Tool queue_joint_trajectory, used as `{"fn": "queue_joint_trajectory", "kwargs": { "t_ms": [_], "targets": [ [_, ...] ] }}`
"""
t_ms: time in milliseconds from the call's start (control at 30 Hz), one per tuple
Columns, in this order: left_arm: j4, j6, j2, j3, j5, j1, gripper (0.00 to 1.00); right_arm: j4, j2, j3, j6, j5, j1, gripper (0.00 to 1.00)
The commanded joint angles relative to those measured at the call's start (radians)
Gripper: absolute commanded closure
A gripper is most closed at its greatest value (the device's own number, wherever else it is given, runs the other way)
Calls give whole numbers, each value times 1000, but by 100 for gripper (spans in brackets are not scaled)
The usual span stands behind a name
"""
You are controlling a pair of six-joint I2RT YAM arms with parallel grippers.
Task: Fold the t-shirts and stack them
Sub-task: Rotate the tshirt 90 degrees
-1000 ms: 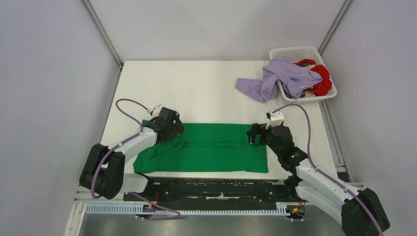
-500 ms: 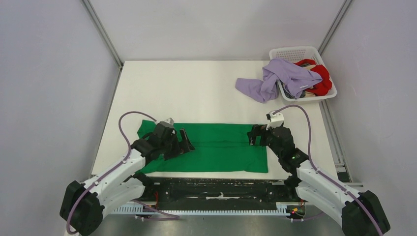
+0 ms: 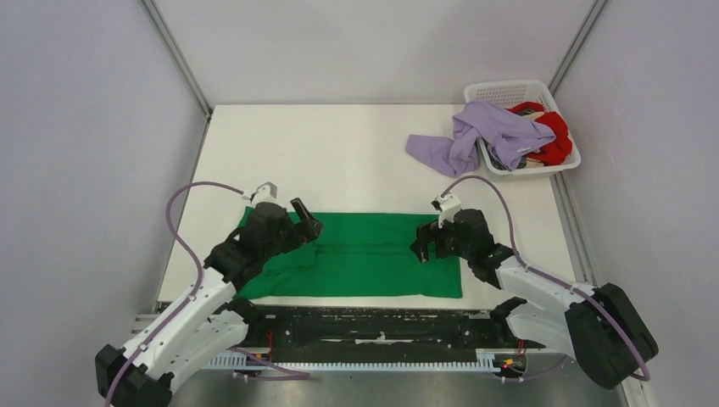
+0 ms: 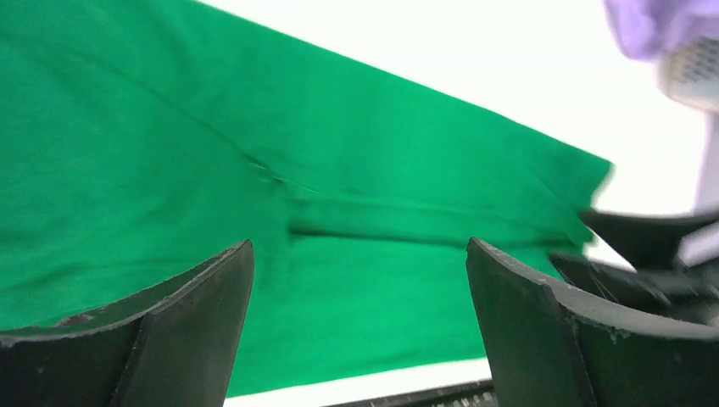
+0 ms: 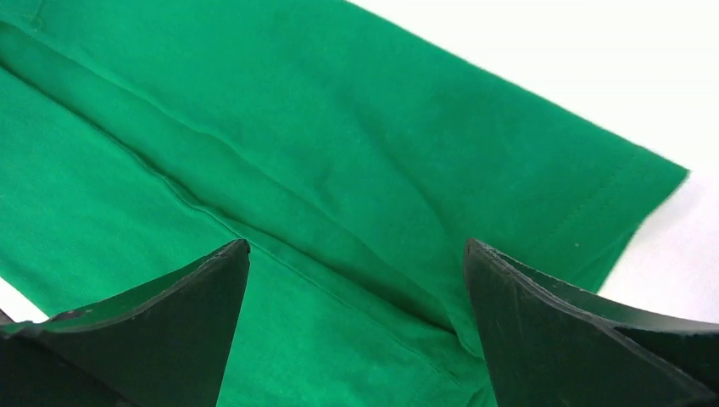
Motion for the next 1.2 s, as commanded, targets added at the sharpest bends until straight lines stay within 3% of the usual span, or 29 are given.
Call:
{"fn": "queue_joint_trajectory", "kwargs": {
  "t_ms": [0, 200, 333, 433, 500, 633, 767, 933, 1033, 1167],
  "targets": [
    [42, -89, 178, -40, -66, 107, 0, 57, 69, 51, 0, -57, 0, 2],
    [406, -108, 398, -199, 148, 335, 0, 73, 95, 28, -4, -100, 10, 2],
    [572, -111, 636, -147, 136, 409, 0, 67, 111, 1, -15, -112, 31, 2],
    [563, -81, 863, 33, 109, 415, 0, 75, 133, -18, 14, -121, 68, 2],
    [456, -93, 1002, 227, 115, 419, 0, 119, 138, -51, 42, -147, 111, 2],
    [446, -104, 1278, 626, 256, 412, 0, 131, 144, -55, 58, -184, 207, 2],
    [337, -95, 1577, 1076, 363, 367, 0, 154, 131, -55, 4, -151, 308, 2],
    [346, -130, 1901, 1567, 571, 312, 0, 201, 170, -31, -33, -155, 404, 2],
    [409, -211, 2031, 1756, 606, 283, 0, 216, 234, 9, -53, -140, 452, 2],
    [561, -298, 2084, 1786, 580, 272, 0, 179, 263, 70, -79, -97, 500, 2]
  ]
}}
